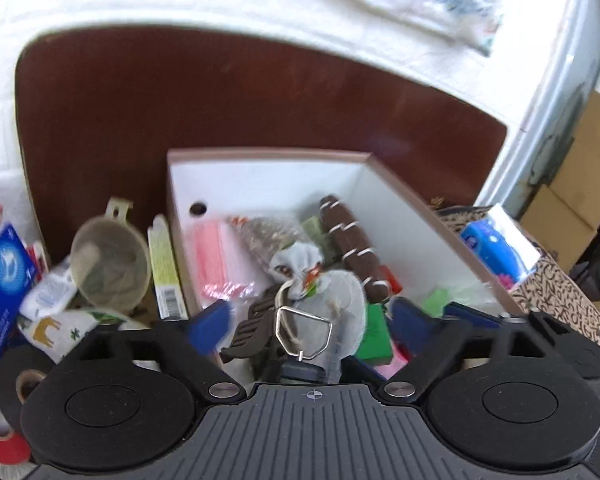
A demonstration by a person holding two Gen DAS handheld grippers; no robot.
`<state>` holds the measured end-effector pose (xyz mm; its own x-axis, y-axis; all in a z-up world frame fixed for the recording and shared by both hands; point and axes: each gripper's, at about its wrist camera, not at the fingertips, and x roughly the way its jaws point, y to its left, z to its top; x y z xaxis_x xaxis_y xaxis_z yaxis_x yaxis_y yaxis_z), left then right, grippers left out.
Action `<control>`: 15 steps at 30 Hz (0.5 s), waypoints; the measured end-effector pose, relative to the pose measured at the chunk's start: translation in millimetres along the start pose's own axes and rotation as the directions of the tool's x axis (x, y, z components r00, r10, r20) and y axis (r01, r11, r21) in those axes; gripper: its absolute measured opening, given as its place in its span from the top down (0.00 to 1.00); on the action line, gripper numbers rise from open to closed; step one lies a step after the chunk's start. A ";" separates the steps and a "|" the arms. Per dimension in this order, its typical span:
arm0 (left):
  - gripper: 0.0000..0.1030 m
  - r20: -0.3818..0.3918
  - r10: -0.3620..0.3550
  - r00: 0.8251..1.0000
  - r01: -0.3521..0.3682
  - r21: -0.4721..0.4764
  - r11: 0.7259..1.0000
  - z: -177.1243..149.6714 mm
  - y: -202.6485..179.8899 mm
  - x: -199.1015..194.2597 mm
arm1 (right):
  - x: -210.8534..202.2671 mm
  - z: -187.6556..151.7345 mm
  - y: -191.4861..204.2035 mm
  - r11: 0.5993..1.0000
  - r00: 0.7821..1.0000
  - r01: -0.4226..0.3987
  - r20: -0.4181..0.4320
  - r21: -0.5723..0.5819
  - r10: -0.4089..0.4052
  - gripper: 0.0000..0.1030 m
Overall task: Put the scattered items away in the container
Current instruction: 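Lower into the box and open right tool while left tool releases marker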
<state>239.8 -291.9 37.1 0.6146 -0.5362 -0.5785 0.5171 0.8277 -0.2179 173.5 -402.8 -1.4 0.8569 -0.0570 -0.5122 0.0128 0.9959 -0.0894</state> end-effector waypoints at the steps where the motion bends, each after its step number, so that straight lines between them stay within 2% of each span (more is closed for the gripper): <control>1: 0.00 0.003 0.013 1.000 -0.013 0.020 1.000 -1.0 -3.2 -3.1 | -2.2 0.5 1.1 1.000 1.000 0.002 0.000 -0.013 -0.002 0.12; 3: 0.00 -0.001 0.028 1.000 -0.028 0.036 0.999 -3.4 -6.3 -7.7 | -7.2 0.6 3.1 1.000 1.000 -0.001 -0.003 -0.026 0.001 0.08; 6: 0.00 -0.030 0.015 0.999 -0.015 0.011 1.000 -8.7 -4.4 -12.0 | -14.0 0.4 7.2 0.999 1.000 0.006 0.001 -0.034 -0.006 0.03; 10: 0.00 -0.054 0.007 0.999 -0.009 -0.038 0.999 -18.6 -0.9 -19.5 | -24.2 -0.2 11.6 0.999 1.000 0.008 0.006 -0.035 -0.008 0.02; 15: 0.00 -0.064 0.014 0.998 -0.016 -0.043 0.999 -26.3 -3.3 -33.1 | -37.7 -1.1 17.8 0.999 1.000 0.003 0.009 -0.037 -0.003 0.02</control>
<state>202.1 -272.5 36.3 0.5825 -0.5134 -0.6302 0.4811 0.8427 -0.2418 140.9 -383.0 15.4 0.8614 -0.0592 -0.5045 -0.0038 0.9924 -0.1229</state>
